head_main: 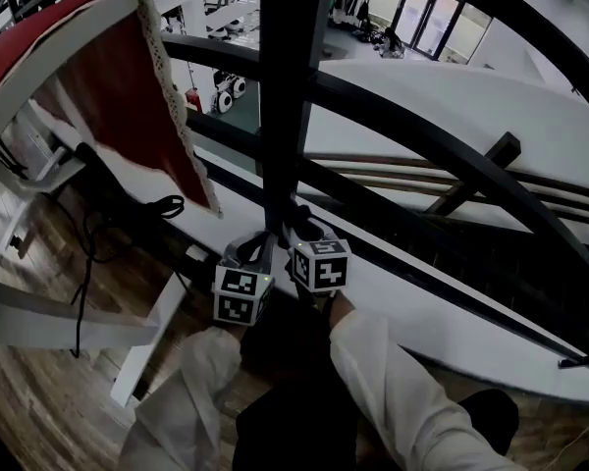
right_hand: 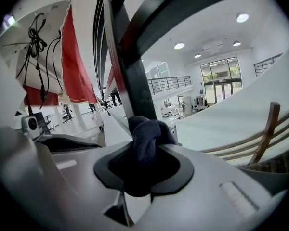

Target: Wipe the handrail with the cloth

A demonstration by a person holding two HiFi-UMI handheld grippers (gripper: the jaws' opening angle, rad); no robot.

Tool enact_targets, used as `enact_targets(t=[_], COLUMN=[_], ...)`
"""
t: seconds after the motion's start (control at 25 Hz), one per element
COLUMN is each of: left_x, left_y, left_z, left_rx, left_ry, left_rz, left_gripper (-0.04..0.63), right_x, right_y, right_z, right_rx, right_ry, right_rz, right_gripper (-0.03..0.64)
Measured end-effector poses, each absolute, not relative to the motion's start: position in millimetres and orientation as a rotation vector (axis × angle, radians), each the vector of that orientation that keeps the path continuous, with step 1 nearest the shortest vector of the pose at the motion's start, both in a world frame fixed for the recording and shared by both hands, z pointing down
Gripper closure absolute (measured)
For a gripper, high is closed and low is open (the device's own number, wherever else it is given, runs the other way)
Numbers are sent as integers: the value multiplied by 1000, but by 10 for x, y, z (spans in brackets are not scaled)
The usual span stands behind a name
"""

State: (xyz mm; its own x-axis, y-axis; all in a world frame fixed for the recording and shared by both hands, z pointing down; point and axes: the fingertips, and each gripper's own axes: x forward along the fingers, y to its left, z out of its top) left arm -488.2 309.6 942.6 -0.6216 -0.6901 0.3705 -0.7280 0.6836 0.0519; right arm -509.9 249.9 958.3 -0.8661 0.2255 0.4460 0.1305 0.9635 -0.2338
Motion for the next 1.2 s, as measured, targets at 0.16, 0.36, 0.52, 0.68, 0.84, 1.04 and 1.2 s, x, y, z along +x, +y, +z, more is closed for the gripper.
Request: enact_targets(t=[0.16, 0.36, 0.52, 0.68, 0.84, 1.04, 1.2], left_x=[-4925, -5033, -5057, -4998, -4864, -4656, -4620], left_y=[3080, 3067, 3006, 2924, 2787, 2617, 2436], left_z=[9526, 9612, 9676, 9633, 9512, 9421, 9383], left_rx=[1114, 1119, 1117, 1131, 1155, 1160, 1213], left_ry=[-2523, -2526, -2521, -2526, -2537, -2528, -2490], left_rz=[125, 101, 120, 137, 178, 209, 268], left_gripper=[597, 597, 597, 597, 597, 597, 597], right_x=[-5100, -5093, -5057, -4984, -4793, -4512, -4533], right_y=[2521, 2548, 2518, 2443, 2249, 2037, 1945], right_z=[9592, 9572, 9578, 9608, 9637, 9735, 9656], right_rx=[-269, -305, -328, -301, -270, -287, -298], right_ry=[-2616, -2589, -2582, -2589, -2587, -2566, -2601], right_rz=[269, 301, 253, 291, 283, 241, 257], right_gripper=[526, 528, 528, 529, 529, 529, 529])
